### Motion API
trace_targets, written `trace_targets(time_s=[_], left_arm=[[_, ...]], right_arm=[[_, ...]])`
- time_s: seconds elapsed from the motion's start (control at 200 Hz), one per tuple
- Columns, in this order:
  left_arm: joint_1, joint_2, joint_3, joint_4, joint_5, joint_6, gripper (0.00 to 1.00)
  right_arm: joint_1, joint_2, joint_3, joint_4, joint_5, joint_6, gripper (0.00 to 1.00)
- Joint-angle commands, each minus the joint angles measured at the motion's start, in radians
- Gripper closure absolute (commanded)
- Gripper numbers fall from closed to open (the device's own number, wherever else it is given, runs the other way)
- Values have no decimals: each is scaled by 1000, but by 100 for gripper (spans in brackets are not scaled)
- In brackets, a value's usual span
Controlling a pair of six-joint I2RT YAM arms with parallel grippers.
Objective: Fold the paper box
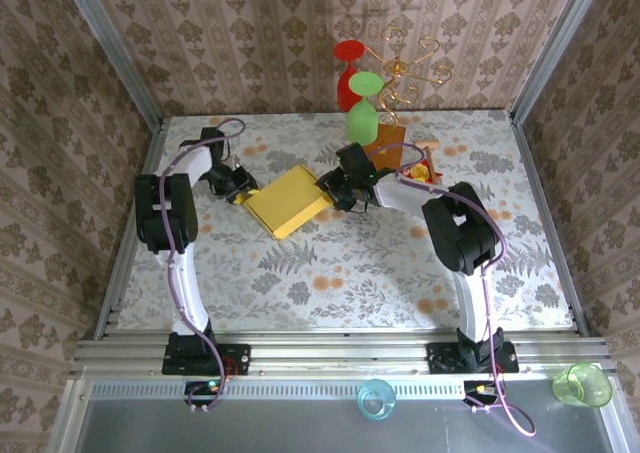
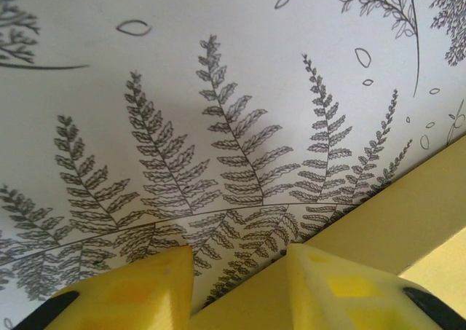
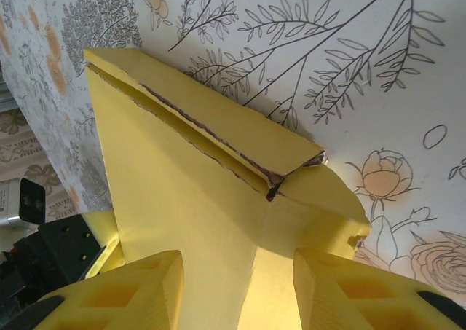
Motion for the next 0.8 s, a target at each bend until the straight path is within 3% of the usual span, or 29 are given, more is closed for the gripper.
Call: trace_targets(time_s=[0.0,0.795], left_arm=[[-7,-19,15,-35,15,16,62],[-40,-38,-25,-23,27,24,62]], right_arm=[[-11,21,18,-5,16,-22,56],[-32,106,62,41,-60,-35,59]])
